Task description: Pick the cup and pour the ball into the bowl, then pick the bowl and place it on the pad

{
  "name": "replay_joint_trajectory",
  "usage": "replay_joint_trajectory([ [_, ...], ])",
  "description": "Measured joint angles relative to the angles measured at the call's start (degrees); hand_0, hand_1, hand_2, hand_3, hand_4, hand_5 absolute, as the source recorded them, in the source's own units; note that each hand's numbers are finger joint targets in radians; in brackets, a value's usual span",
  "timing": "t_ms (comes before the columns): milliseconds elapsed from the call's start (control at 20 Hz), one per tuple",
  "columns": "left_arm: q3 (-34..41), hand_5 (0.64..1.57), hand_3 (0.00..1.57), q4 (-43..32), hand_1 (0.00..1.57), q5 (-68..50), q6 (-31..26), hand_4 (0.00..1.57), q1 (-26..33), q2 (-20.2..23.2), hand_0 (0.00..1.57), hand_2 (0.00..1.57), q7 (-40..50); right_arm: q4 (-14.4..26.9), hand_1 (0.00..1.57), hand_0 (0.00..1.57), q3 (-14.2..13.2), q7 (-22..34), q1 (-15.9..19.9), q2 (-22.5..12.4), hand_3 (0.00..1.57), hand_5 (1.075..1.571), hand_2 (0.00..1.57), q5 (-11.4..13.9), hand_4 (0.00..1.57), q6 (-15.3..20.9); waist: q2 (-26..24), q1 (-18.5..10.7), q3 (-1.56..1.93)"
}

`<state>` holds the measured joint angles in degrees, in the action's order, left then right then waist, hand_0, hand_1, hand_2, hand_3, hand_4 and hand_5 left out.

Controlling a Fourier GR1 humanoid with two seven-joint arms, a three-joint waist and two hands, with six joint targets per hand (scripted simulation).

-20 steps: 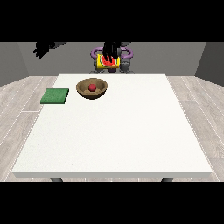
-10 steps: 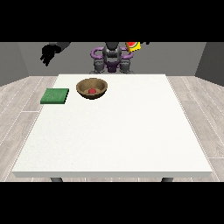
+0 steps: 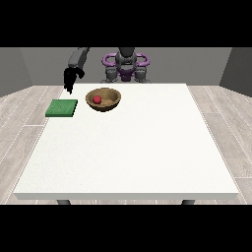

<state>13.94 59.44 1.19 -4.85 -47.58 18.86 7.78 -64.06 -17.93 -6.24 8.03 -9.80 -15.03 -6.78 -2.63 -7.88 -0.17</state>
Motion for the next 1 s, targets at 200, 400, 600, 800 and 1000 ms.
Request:
replay_joint_trajectory([
  [200,4.2,1.56,0.0,0.29,0.0,-5.61,-6.47,1.02,0.11,4.88,0.0,0.0,-0.3,3.0,0.0,0.0,0.06,-3.07,1.76,1.81,0.0,1.565,0.0,0.16,0.7,0.88,3.35,-0.59,0.12],
  [400,6.62,1.544,0.0,1.09,0.0,-8.58,-9.59,1.0,1.64,8.16,0.0,0.0,-0.6,7.59,0.0,0.0,0.72,-8.29,3.22,3.35,0.0,1.557,0.0,1.19,0.6,0.82,5.97,-0.06,0.18],
  [600,7.95,1.536,0.0,2.62,0.0,-10.65,-11.21,1.01,4.23,10.25,0.0,0.0,-0.4,12.13,0.0,0.0,1.28,-10.64,5.9,3.58,0.0,1.554,0.0,1.54,0.54,0.56,6.47,1.33,0.18],
  [800,8.99,1.538,0.0,4.75,0.0,-12.8,-12.82,1.02,5.22,12.21,0.0,0.0,0.28,18.07,0.0,0.0,0.67,-14.82,8.12,3.27,0.0,1.552,0.0,1.6,0.51,-0.23,8.16,1.04,0.21],
  [1000,9.82,1.534,0.0,6.74,0.0,-14.9,-13.52,1.01,5.51,13.85,0.0,0.0,1.69,22.59,0.0,0.0,0.07,-19.15,10.64,2.54,0.0,1.549,0.0,1.81,0.48,-0.28,9.46,1.03,-0.14],
])
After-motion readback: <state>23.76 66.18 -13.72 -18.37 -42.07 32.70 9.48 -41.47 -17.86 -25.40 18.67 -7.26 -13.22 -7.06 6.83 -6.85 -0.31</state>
